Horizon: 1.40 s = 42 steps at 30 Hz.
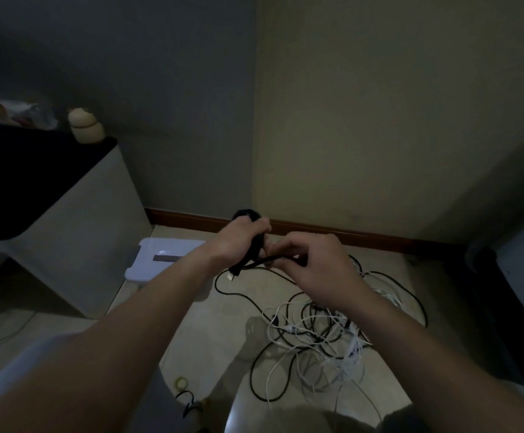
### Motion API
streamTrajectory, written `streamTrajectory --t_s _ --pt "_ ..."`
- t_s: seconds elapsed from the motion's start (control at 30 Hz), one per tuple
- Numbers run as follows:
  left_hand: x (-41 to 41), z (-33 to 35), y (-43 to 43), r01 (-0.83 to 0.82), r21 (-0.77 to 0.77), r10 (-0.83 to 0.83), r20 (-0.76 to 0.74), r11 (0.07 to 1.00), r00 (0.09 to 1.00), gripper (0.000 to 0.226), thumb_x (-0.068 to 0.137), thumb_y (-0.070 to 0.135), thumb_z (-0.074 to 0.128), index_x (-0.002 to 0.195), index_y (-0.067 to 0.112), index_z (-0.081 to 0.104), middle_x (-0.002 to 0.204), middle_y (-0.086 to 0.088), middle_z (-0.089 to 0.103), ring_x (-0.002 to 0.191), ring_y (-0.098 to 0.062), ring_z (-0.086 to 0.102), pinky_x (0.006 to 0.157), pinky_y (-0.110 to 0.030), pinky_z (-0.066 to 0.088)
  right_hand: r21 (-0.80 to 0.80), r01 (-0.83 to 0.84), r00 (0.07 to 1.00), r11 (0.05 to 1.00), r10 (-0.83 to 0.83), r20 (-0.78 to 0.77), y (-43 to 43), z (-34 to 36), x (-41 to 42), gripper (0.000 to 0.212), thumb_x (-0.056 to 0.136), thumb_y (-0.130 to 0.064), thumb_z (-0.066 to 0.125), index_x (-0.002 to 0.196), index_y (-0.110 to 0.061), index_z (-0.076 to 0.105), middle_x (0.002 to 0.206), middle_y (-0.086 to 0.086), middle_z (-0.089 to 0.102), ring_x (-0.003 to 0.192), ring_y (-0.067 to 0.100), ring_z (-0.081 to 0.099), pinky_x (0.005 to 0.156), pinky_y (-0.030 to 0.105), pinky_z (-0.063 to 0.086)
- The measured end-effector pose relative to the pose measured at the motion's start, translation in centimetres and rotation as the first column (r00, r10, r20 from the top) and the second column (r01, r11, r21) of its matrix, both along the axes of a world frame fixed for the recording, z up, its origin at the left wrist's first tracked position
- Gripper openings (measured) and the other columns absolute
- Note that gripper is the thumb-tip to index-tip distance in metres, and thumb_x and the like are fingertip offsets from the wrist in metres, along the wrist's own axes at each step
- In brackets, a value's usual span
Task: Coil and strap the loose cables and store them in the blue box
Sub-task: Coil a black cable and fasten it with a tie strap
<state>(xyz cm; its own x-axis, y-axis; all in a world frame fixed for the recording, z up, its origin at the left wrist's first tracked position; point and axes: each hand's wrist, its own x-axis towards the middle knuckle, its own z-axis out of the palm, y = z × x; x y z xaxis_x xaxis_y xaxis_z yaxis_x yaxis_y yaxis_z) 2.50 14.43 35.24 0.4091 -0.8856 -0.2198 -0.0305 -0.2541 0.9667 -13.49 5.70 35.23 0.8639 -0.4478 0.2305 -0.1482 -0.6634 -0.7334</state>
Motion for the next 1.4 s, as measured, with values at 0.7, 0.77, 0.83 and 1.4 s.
streamTrajectory --t_s 0.7,0.77,0.83,1.4 --pt "-1.6 2.6 1.8 0.511 -0.091 -0.49 -0.465 0.855 0.737 0.026 0.096 0.039 0.051 0.088 0.014 0.053 0.042 0.008 0.031 0.032 -0.006 0.027 0.04 -0.021 0.022 0.135 0.15 0.985 0.979 -0.159 0.061 -5.0 -0.4 -1.2 0.045 0.082 -0.066 0.065 0.081 -0.022 0.057 0.064 -0.002 0.052 0.059 0.005 0.046 0.056 0.026 0.039" --pt "-1.8 2.8 1.9 0.49 -0.125 -0.484 -0.484 0.863 0.729 0.021 0.096 0.034 0.05 0.084 0.016 0.053 0.041 0.01 0.031 0.031 -0.005 0.027 0.042 -0.024 0.02 0.197 0.179 0.978 0.964 -0.197 0.075 -5.7 -0.8 -1.4 0.05 0.084 -0.064 0.059 0.08 -0.014 0.06 0.066 -0.005 0.05 0.061 0.005 0.045 0.06 0.028 0.037" --pt "-1.9 2.9 1.9 0.451 -0.158 -0.466 -0.493 0.878 0.735 0.021 0.097 0.032 0.048 0.083 0.017 0.053 0.042 0.01 0.03 0.031 -0.005 0.028 0.045 -0.027 0.02 0.249 0.183 0.976 0.951 -0.207 0.074 -6.0 -1.1 -1.3 0.058 0.085 -0.061 0.053 0.083 -0.003 0.059 0.07 0.001 0.047 0.064 0.009 0.044 0.064 0.031 0.035" --pt "-0.2 3.2 1.7 -0.327 -0.359 -0.095 -0.786 0.874 0.611 0.028 0.095 0.034 0.045 0.081 0.013 0.056 0.044 0.009 0.032 0.035 -0.008 0.029 0.045 -0.022 0.034 0.477 0.073 0.997 0.876 -0.05 -0.061 -3.4 -4.4 0.1 0.034 0.108 -0.024 0.037 0.08 -0.036 0.052 0.056 -0.007 0.05 0.05 0.015 0.044 0.052 0.03 0.037"
